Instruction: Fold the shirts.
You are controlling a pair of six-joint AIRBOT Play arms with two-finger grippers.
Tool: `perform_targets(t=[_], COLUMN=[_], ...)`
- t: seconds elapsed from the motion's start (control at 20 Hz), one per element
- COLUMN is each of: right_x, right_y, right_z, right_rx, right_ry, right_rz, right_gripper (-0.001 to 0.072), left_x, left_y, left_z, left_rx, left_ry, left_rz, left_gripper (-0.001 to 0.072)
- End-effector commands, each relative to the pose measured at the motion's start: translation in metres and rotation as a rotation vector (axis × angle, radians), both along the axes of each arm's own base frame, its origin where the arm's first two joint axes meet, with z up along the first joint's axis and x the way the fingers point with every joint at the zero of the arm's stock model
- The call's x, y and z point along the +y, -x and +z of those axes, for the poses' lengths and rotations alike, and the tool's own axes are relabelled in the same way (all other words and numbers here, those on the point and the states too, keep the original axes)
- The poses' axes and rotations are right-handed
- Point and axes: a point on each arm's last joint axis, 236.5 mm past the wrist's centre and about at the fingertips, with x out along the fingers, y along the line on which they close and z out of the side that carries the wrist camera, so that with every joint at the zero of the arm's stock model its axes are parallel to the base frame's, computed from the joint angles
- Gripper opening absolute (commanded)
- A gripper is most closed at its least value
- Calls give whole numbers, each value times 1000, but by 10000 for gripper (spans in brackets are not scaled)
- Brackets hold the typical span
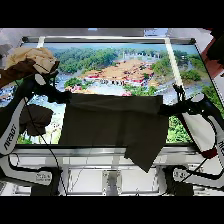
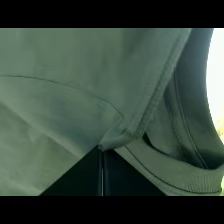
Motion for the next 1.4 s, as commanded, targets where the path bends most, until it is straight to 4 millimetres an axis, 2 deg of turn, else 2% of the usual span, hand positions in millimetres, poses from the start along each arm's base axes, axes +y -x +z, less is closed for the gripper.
perform_targets(t=[0.0,0.05,0.1,0.15,0.25,0.35,0.45,0.5,0.6,0.7,0.8,0.9,1.05,1.15,1.2,1.35], right_x=[-1,1,3,4,2,-19,-39,-40,-27,-3,17,26,26,30,32,30], right_y=[4,4,3,6,13,27,57,73,105,128,146,173,218,241,247,248], right_z=[-8,-7,-5,-2,12,28,37,35,25,18,14,6,-11,-18,-19,-20], right_rx=[11,14,16,25,30,56,114,147,215,300,373,485,647,717,750,757], right_ry=[4,-5,-18,-24,-14,41,66,44,-43,-144,-211,-209,-131,-122,-123,-115], right_rz=[-14,-27,-35,-23,10,15,-14,-33,-82,-119,-124,-110,-81,-76,-96,-105], right_gripper=[34,84,201,317,320,320,325,326,325,324,324,324,324,325,324,325], left_x=[-1,-2,-3,-3,-3,-3,-3,-2,-1,-2,-3,-3,-9,-12,-13,-13], left_y=[13,13,13,16,23,33,46,56,86,123,144,150,149,149,149,148], left_z=[-18,-18,-17,-15,0,30,58,63,58,46,43,49,59,62,62,62], left_rx=[66,69,69,82,108,76,10,-14,-32,6,12,-4,-37,-41,-43,-44], left_ry=[2,9,11,14,19,12,1,-6,-14,-8,-5,0,24,37,43,42], left_rz=[-2,0,-1,0,-21,-76,-108,-104,-80,-58,-43,-22,-18,-16,-15,-16], left_gripper=[43,274,648,676,678,678,678,678,678,677,678,678,677,677,678,677])
